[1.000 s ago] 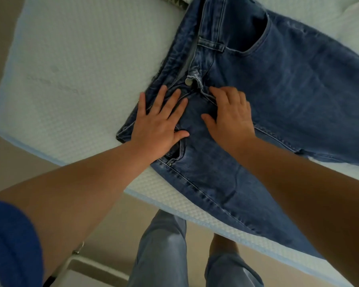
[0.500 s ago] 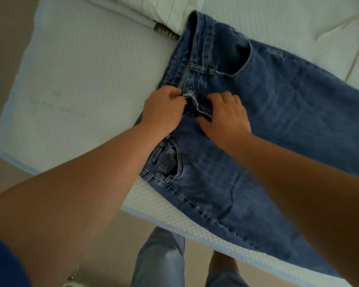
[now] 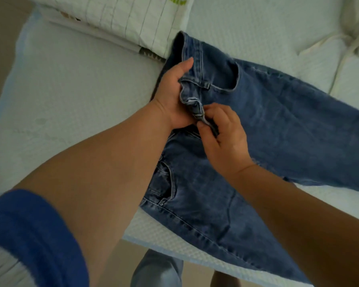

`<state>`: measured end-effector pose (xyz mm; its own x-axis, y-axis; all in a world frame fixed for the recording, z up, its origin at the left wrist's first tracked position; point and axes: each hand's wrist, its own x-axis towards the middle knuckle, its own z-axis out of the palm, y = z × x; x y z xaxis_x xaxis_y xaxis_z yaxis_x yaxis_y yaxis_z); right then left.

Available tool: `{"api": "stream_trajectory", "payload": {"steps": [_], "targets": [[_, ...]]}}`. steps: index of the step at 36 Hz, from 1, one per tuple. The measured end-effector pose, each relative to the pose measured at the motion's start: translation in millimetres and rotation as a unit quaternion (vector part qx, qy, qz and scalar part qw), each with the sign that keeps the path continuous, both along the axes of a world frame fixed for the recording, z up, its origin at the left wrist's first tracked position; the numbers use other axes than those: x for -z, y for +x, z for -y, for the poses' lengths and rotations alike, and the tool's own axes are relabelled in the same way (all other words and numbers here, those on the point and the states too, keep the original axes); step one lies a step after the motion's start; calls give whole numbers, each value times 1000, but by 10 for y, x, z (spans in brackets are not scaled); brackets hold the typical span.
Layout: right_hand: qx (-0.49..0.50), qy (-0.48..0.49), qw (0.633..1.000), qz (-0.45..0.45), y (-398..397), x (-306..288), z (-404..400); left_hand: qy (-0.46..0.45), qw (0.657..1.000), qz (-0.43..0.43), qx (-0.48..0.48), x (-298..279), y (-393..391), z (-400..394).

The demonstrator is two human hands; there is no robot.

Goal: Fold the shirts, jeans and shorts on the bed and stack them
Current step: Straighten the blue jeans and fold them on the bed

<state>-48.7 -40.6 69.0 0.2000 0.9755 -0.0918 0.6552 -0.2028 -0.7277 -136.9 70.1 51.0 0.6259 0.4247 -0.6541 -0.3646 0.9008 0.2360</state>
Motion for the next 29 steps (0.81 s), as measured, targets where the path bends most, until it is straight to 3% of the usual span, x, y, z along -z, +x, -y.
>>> {"api": "stream_trajectory", "payload": {"steps": [4,7,10,12,17,23,29], "targets": [[-34,32,999,25,-113,23,65,18,999,5,-41,29,-59,-85],[-94,-34,993,68,-227,106,143,32,998,-1,-61,75,-158,-101],[-169,-171,956,166,-249,276,212,32,988,-136,-58,167,-176,-110],[-195,-215,937,196,-219,381,231,63,971,-226,-35,189,-168,-167],[-134,-117,980,89,-99,358,254,191,923,-331,49,144,-138,-325],[-235,-258,924,153,117,411,359,350,841,-404,79,120,-24,-405],[-190,-222,953,74,177,315,308,389,790,-461,108,47,-78,-255]]}}
